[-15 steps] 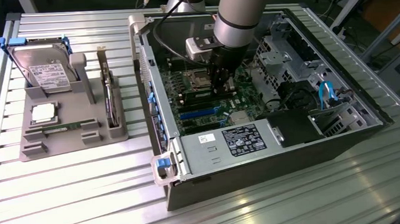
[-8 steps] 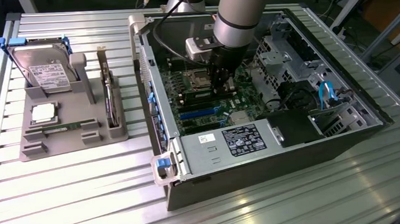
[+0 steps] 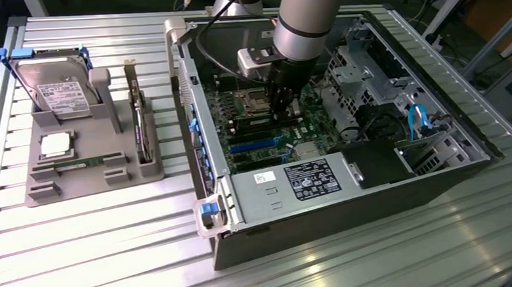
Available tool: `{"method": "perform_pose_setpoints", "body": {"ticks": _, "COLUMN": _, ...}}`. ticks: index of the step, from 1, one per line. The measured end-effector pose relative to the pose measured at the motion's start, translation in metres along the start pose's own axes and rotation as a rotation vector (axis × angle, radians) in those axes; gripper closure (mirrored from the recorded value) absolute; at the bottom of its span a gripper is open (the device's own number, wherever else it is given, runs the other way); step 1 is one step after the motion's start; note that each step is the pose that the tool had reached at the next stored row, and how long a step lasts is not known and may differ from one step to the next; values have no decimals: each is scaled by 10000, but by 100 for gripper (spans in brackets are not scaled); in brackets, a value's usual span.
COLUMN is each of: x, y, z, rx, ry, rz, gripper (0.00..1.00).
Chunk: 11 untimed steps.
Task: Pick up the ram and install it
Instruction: 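Insert the ram into the slot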
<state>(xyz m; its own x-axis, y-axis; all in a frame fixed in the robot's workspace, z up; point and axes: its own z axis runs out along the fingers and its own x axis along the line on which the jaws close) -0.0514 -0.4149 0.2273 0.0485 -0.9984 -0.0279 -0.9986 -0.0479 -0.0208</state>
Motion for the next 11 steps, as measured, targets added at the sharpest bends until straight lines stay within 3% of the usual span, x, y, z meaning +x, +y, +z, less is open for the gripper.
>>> {"method": "perform_pose_setpoints", "body": {"ticks": 5, "x": -3, "y": 0, "z": 0, "rx": 30, "ry": 1, "rz": -2, "gripper": 86}}
{"method": "perform_pose_setpoints", "body": {"ticks": 7, "x": -3, "y": 0, "z": 0, "rx": 139, "ry": 7, "rz": -7, "gripper": 86}}
{"method": "perform_pose_setpoints", "body": {"ticks": 11, "x": -3, "y": 0, "z": 0, "rx": 141, "ry": 8, "rz": -7, "gripper": 86}}
